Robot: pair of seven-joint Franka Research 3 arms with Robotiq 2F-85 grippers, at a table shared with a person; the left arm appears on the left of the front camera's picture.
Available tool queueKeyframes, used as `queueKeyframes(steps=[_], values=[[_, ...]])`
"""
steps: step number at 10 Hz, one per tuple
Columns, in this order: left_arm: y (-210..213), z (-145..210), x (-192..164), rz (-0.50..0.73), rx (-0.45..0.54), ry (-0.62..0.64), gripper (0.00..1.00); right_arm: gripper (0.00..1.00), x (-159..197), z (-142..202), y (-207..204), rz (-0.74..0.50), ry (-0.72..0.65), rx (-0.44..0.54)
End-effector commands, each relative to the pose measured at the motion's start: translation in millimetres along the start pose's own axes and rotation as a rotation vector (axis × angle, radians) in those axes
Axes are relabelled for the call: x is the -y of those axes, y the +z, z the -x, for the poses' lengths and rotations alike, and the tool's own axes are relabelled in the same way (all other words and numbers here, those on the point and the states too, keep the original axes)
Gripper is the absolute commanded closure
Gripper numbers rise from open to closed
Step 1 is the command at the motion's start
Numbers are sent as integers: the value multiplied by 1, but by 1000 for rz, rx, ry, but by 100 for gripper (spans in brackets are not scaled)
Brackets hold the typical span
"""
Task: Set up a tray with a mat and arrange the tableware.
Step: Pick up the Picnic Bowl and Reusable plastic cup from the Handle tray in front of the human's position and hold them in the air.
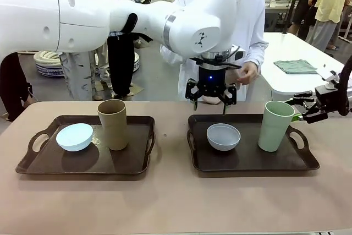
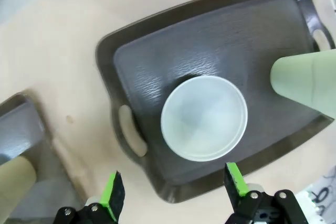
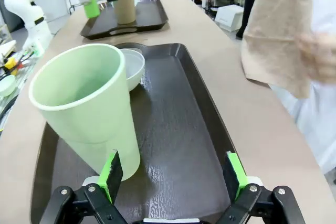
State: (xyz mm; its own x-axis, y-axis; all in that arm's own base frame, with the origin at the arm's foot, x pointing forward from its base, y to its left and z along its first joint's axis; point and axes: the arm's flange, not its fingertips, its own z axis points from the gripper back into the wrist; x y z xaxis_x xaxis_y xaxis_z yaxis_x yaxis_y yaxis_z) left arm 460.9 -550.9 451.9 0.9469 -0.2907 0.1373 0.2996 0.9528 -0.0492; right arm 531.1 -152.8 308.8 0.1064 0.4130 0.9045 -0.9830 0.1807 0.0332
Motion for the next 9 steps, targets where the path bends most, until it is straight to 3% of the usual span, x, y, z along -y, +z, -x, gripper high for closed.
queueKeyframes(steps=[1,6,9], values=[[-10,10,-5,41,19,34,0,0,2,3,-17,24,-51,15],[-33,4,-8,10,2,70,0,0,4,10,-40,-28,-70,12],[-39,2,-11,14,-8,81,0,0,5,11,-31,8,-72,2]])
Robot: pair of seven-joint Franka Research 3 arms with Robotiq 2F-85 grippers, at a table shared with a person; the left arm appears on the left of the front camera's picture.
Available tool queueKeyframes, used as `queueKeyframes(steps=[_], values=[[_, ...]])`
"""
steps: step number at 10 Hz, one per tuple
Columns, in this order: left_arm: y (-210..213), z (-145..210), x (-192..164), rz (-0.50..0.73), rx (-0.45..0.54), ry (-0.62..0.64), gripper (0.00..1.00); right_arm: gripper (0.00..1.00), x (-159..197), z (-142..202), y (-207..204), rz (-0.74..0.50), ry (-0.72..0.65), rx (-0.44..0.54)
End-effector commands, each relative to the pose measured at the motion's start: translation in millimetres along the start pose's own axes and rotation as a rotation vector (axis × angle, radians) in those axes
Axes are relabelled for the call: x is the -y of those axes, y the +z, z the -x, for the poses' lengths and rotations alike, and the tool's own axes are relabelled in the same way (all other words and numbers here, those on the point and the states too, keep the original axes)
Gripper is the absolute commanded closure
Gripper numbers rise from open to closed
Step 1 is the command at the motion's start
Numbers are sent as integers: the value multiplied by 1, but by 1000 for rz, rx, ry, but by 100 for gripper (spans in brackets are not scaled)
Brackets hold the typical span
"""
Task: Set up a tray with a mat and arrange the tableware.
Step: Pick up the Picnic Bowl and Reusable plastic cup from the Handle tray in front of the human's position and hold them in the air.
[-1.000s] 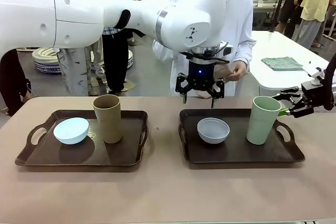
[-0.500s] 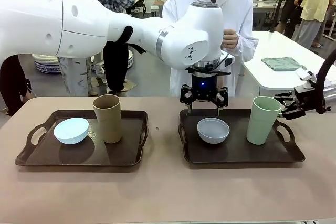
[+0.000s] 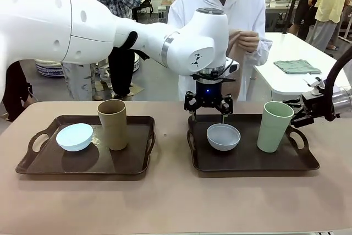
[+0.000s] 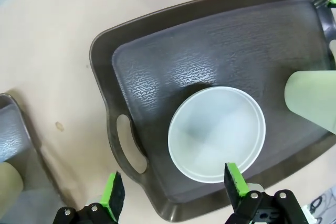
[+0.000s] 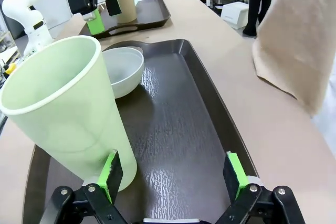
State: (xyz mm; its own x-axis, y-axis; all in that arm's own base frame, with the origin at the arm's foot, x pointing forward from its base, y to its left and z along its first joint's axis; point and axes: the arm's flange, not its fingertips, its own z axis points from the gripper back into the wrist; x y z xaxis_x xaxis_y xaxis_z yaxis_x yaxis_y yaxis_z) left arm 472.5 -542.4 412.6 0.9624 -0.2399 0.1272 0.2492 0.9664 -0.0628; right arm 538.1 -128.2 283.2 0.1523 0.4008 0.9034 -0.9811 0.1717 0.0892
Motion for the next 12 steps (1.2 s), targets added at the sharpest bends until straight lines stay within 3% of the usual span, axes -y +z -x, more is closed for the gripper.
queueKeyframes(steps=[1,4,8,12], values=[[-1,4,2,12,-2,32,0,0,1,-1,3,45,-29,-1],[-7,4,6,13,-4,15,0,0,3,-1,-2,52,-17,-18],[-7,3,4,14,-11,9,0,0,-6,-3,32,75,-13,-57],[-10,3,2,21,-10,15,0,0,-31,1,34,-46,-8,-100]])
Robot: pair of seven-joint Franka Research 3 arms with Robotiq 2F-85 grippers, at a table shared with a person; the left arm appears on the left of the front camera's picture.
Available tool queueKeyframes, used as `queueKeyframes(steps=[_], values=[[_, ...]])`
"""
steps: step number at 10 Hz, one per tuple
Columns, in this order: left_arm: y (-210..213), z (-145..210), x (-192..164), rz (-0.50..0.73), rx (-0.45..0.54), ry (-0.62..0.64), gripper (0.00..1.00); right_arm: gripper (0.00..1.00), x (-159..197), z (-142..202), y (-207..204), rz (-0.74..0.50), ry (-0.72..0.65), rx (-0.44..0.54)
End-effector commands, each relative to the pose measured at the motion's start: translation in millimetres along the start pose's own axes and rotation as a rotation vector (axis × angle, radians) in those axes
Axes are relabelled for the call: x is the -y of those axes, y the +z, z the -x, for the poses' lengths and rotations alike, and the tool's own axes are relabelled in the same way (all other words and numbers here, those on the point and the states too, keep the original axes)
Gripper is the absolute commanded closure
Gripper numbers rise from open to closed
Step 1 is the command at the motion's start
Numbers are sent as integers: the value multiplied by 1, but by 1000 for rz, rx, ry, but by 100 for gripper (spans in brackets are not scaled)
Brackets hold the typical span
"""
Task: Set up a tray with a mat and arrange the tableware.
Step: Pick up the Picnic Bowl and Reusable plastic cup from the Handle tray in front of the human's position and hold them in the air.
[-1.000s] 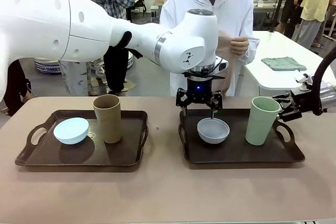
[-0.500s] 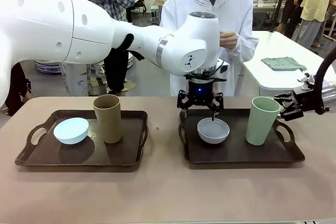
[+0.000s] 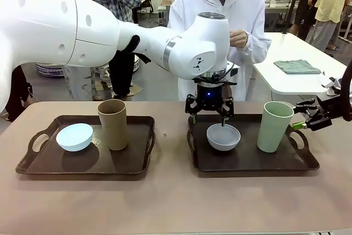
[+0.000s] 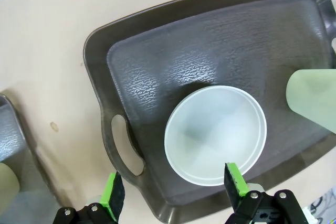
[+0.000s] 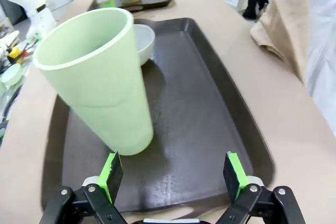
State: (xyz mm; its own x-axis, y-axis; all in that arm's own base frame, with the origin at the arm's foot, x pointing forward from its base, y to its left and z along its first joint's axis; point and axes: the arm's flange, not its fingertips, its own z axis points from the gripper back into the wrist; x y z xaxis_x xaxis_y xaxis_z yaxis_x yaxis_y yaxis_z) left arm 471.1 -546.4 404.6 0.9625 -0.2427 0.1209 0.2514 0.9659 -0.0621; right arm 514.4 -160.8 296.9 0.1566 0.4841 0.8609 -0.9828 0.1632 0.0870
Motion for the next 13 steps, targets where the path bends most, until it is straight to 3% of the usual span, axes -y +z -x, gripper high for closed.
queueKeyframes(steps=[1,6,13], values=[[-3,1,-3,21,-5,18,0,0,-19,-5,-9,-67,1,6],[-5,4,-1,32,-3,-4,0,0,-23,-8,-36,-17,29,47],[-21,-4,-14,30,-50,44,0,0,-31,-10,-66,-104,18,53]])
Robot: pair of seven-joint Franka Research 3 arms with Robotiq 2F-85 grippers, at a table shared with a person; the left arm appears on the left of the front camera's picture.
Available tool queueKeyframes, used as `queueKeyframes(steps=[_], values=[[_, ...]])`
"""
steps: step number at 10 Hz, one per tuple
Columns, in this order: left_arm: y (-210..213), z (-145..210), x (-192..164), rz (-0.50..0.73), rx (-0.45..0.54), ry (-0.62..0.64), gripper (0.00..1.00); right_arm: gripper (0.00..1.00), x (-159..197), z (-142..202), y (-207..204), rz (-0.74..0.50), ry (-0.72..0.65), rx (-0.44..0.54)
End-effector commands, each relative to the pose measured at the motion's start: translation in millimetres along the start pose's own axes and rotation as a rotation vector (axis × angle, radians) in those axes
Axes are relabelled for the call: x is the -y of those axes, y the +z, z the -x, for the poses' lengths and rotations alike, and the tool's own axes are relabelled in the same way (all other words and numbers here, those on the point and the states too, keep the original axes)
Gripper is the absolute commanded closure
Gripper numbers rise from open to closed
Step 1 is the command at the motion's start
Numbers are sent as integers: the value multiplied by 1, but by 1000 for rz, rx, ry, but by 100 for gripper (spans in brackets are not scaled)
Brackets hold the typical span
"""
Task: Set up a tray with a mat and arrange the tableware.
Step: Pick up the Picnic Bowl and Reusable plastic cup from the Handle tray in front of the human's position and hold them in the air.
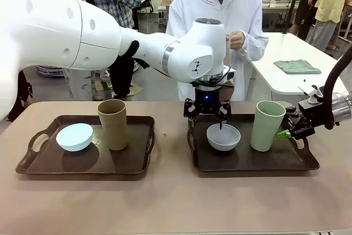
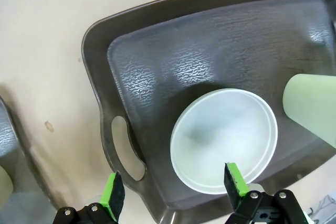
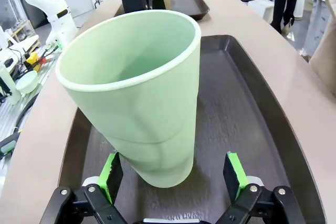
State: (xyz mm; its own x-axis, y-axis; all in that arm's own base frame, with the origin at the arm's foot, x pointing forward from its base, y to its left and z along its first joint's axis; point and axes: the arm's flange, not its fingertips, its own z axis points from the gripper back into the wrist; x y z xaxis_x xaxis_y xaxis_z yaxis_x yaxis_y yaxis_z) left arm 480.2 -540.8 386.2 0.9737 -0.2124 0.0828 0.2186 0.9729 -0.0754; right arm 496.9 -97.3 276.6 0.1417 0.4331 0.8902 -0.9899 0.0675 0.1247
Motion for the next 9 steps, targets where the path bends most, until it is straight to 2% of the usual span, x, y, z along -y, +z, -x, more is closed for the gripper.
queueKeyframes(steps=[1,6,9], values=[[-4,1,-6,16,-23,17,0,0,-9,0,-6,-14,7,-3],[-21,-5,-4,-6,-64,15,0,0,-7,-11,-21,-15,95,36],[-28,-6,0,-4,-75,7,0,0,-2,-16,-39,-50,85,58]])
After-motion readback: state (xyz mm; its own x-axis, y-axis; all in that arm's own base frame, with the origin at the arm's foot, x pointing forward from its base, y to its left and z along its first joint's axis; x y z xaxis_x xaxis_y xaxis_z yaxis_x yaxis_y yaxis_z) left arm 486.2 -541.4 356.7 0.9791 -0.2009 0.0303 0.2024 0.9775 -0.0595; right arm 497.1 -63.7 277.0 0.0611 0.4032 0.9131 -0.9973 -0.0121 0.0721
